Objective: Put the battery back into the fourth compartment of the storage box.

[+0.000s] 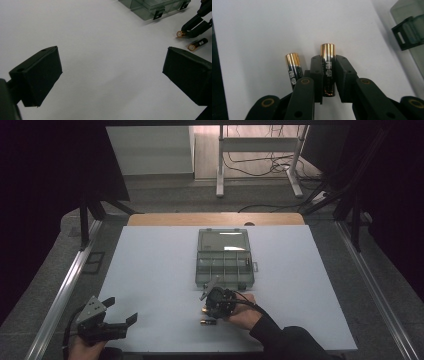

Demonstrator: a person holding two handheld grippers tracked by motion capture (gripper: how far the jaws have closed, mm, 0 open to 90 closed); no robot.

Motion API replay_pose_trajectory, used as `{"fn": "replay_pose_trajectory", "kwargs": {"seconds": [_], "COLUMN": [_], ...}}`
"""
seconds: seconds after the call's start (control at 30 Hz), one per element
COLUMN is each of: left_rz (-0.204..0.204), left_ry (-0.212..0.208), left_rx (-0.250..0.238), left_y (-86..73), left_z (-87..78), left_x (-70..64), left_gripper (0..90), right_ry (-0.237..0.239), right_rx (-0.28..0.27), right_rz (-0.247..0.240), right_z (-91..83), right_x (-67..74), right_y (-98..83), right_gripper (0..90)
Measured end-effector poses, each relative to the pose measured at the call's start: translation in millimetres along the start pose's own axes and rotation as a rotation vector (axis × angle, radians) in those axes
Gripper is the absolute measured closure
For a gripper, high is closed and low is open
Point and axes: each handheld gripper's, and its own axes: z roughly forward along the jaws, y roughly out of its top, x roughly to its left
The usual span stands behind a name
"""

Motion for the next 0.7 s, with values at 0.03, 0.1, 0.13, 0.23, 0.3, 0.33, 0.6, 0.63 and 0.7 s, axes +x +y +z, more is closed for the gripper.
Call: {"fn": "replay_pose_trajectory", "kwargs": {"seconds": [0.03,0.1,0.13,0.23,0.3,0.33,0.6,0.63,0.7], "left_rz": [0.000,0.001,0.001,0.002,0.000,-0.001,-0.003,-0.003,-0.004], "left_ry": [0.000,0.000,0.000,0.000,0.000,0.000,0.000,0.000,0.000], "left_rx": [-0.001,0.000,0.000,0.000,0.000,0.000,0.001,0.001,0.002], "left_y": [0.0,0.0,0.1,0.1,0.1,0.1,0.1,0.1,0.1], "left_z": [0.0,0.0,0.1,0.2,0.2,0.1,0.4,0.4,0.4], "left_x": [0.0,-0.1,-0.2,-0.3,0.0,0.0,0.1,0.2,0.2], "left_gripper": [2.6,2.6,2.6,2.6,2.6,2.6,2.6,2.6,2.6], "right_ry": [0.003,0.001,-0.002,-0.003,-0.013,-0.014,-0.037,-0.039,-0.044], "right_rx": [-0.008,-0.023,-0.027,-0.041,-0.052,-0.060,-0.088,-0.096,-0.102], "right_rz": [0.008,0.015,0.018,0.031,0.032,0.036,0.056,0.065,0.071], "right_z": [-1.9,-5.2,-6.7,-12.2,-16.4,-18.4,-30.0,-31.4,-34.6], "right_x": [-1.1,-2.7,-3.1,-5.3,-7.6,-9.0,-16.8,-17.6,-20.4], "right_y": [-0.2,-0.5,-0.6,-1.0,-1.2,-1.4,-2.5,-2.6,-3.2], "right_gripper": [76.4,76.4,76.4,76.3,76.4,76.4,76.4,76.4,76.4]}}
